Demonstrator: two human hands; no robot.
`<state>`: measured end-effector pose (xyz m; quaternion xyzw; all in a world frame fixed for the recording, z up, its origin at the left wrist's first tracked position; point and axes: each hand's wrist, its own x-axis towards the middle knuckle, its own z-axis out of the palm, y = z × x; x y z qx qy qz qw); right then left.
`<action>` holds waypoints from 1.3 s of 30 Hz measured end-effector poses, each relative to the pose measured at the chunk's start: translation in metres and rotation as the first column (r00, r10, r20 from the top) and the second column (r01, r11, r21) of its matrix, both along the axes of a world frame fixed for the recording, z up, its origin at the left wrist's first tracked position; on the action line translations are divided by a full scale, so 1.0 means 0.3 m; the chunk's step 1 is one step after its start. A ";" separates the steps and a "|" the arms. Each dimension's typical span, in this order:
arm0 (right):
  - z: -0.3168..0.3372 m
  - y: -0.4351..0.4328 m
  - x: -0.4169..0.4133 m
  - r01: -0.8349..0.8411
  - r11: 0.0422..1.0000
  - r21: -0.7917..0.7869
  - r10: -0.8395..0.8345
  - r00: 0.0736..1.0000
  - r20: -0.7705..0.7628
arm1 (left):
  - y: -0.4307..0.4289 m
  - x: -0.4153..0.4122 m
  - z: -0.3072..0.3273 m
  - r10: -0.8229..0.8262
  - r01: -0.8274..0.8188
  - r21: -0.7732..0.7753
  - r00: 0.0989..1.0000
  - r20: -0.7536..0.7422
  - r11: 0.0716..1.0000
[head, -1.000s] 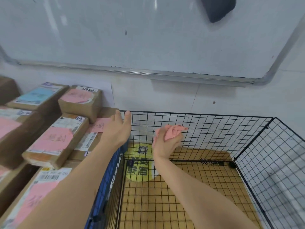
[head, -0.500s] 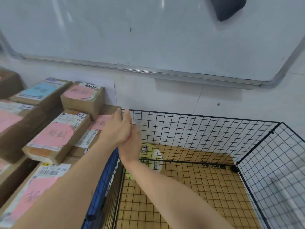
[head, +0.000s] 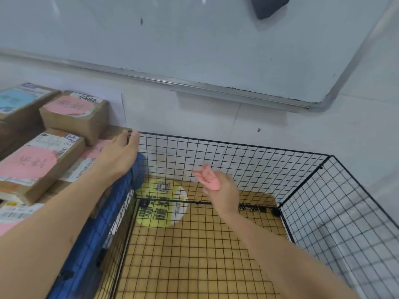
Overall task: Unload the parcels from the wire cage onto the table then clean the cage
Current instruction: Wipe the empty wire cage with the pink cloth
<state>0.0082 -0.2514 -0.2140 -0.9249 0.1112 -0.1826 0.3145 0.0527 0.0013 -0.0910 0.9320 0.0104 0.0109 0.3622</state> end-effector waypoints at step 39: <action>-0.117 0.563 0.125 0.281 0.745 0.605 -0.160 0.956 -0.247 | -0.017 -0.037 0.038 -0.011 0.024 0.118 0.994 -0.106 0.993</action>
